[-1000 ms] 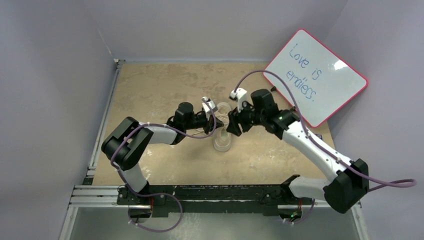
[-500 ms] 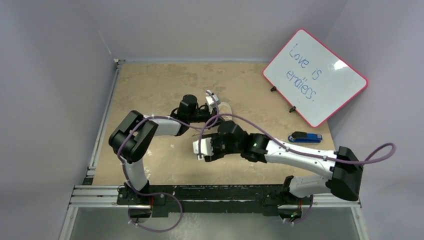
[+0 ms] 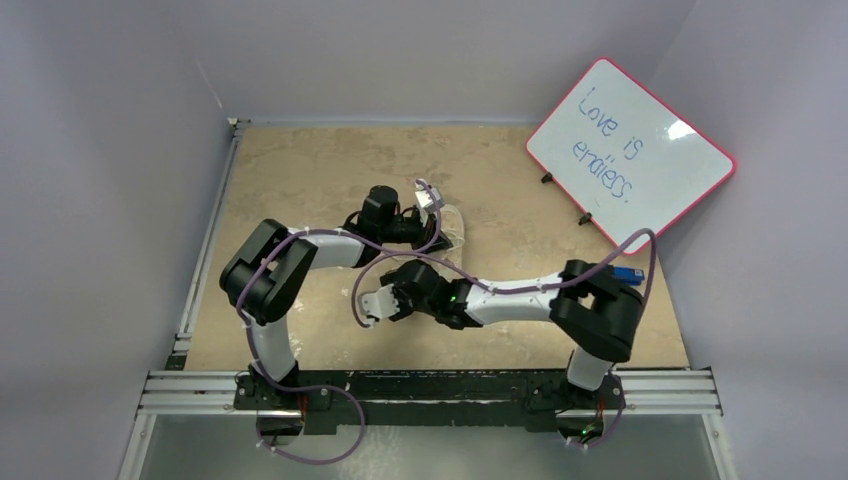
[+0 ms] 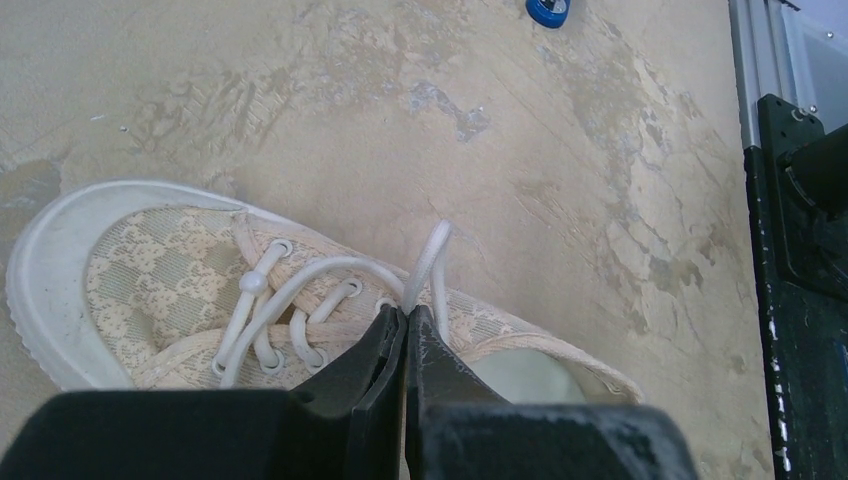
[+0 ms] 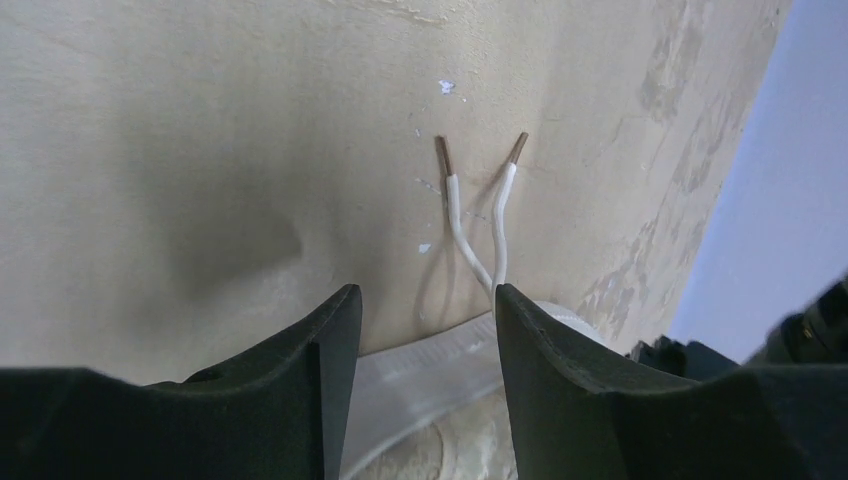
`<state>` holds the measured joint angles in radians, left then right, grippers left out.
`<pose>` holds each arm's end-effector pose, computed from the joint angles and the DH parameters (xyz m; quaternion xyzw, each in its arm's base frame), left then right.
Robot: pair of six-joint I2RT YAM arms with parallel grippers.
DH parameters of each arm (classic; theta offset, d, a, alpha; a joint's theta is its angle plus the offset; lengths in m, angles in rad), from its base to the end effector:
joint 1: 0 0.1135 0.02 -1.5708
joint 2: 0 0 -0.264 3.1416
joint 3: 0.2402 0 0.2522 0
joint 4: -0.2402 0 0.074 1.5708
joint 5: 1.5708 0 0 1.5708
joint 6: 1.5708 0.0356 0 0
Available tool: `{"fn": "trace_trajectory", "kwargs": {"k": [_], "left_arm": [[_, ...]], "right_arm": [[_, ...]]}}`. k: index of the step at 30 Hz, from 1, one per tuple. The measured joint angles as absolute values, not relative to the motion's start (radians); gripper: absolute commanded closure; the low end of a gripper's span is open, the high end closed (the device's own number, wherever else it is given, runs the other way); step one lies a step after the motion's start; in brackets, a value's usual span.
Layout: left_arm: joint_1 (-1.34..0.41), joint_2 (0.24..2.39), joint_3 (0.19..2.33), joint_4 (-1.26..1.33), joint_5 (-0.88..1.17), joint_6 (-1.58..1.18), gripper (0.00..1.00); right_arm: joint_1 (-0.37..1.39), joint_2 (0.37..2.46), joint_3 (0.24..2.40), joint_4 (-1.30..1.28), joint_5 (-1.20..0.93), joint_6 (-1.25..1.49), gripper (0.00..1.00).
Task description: Tie the shoes
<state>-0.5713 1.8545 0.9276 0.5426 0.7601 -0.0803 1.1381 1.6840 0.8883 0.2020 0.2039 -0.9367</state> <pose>0.3076 -0.2269 0.1696 0.3883 0.6965 -0.4576 0.3934 0.1551 0.3187 0.1819 -0.7321 0.4878 -0.0425 0.4736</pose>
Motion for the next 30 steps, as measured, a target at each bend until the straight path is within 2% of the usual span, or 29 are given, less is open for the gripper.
{"fn": "trace_trajectory", "kwargs": {"k": [6, 15, 22, 24, 29, 30], "left_arm": [[-0.571, 1.855, 0.933, 0.517, 0.760, -0.056, 1.00], [-0.570, 1.855, 0.933, 0.482, 0.763, -0.031, 1.00], [-0.569, 1.855, 0.936, 0.461, 0.770, 0.005, 1.00], [-0.568, 1.855, 0.944, 0.454, 0.771, 0.012, 1.00], [-0.568, 1.855, 0.954, 0.444, 0.770, 0.028, 1.00], [-0.567, 1.855, 0.954, 0.440, 0.771, 0.030, 1.00]], "right_arm": [[1.138, 1.825, 0.962, 0.252, 0.312, -0.972, 0.50], [1.137, 1.924, 1.017, 0.293, 0.406, -1.022, 0.44], [1.119, 1.995, 1.068, 0.334, 0.488, -1.052, 0.43], [1.114, 2.004, 1.073, 0.345, 0.500, -1.054, 0.50], [1.097, 2.009, 1.083, 0.332, 0.483, -1.052, 1.00], [1.090, 2.009, 1.084, 0.316, 0.479, -1.045, 1.00]]}}
